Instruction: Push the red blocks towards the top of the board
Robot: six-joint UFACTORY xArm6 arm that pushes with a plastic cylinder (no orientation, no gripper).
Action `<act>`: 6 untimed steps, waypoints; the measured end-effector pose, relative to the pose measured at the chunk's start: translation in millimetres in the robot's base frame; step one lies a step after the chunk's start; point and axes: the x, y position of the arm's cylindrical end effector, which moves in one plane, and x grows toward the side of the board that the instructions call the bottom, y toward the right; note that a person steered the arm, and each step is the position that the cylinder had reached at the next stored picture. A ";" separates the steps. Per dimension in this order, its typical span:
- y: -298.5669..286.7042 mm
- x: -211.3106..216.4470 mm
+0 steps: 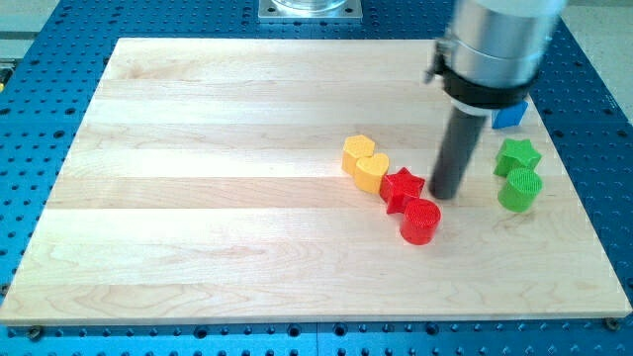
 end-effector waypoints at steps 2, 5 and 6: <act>-63.2 65.5; -73.2 68.6; -73.2 69.0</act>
